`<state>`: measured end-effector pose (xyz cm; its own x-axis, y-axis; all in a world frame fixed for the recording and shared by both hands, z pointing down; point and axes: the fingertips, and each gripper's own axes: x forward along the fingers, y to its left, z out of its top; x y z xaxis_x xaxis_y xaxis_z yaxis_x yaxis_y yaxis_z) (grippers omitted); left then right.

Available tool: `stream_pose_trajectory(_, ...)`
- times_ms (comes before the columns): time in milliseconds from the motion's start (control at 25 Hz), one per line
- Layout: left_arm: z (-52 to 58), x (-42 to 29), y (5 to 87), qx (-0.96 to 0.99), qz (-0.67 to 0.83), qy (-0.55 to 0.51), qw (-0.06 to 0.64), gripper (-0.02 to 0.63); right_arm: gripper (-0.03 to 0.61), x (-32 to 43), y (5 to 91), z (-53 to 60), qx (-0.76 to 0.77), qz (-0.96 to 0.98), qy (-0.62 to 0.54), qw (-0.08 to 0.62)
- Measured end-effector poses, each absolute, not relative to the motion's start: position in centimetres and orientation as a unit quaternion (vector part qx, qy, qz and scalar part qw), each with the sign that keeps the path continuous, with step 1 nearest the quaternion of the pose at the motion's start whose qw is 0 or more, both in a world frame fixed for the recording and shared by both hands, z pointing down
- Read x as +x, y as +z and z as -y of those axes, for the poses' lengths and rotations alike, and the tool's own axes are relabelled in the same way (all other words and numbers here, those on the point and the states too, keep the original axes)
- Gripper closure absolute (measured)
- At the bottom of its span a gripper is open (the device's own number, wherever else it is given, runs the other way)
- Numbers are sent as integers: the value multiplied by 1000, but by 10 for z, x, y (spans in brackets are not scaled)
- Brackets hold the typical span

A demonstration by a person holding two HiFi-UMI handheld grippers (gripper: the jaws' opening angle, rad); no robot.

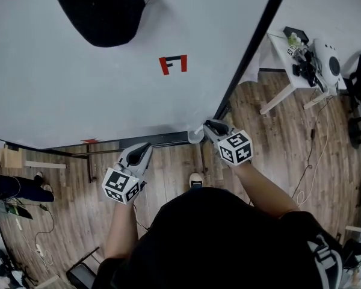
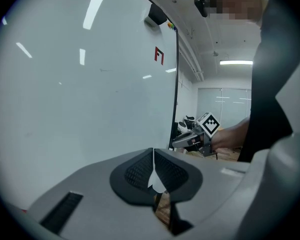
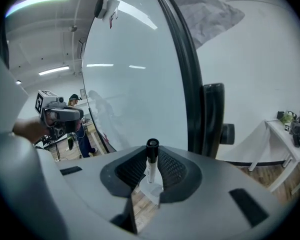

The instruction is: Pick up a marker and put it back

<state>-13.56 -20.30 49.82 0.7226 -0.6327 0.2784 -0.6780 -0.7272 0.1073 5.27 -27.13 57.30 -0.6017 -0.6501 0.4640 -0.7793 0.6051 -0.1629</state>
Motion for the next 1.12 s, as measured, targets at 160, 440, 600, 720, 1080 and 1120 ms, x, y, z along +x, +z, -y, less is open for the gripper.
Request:
stream_pose_trajectory(160,202,-131,495,924,352,113,95,597,515,62,561,265,413,878,172,172)
stream_pose_trajectory(440,207,-121,491,928,346,108,90,597,515,84,543,254,427,876,165,156)
stream_pose_trajectory(600,210,-112,488,931,339,106,86,597,515,97,539,248,436,872,163,152)
stream_pose_trajectory(720,209,-107,488,932,335,107,85,597,515,102,538,244,440,870,164,151)
stream_pose_trajectory(1080,208,-108,488,930,339,110,85,597,515,101,539,245,434,873,166,150)
stream_pose_trajectory(1120,209,-109,488,930,341,110,85,597,515,99,539,246,432,874,165,151)
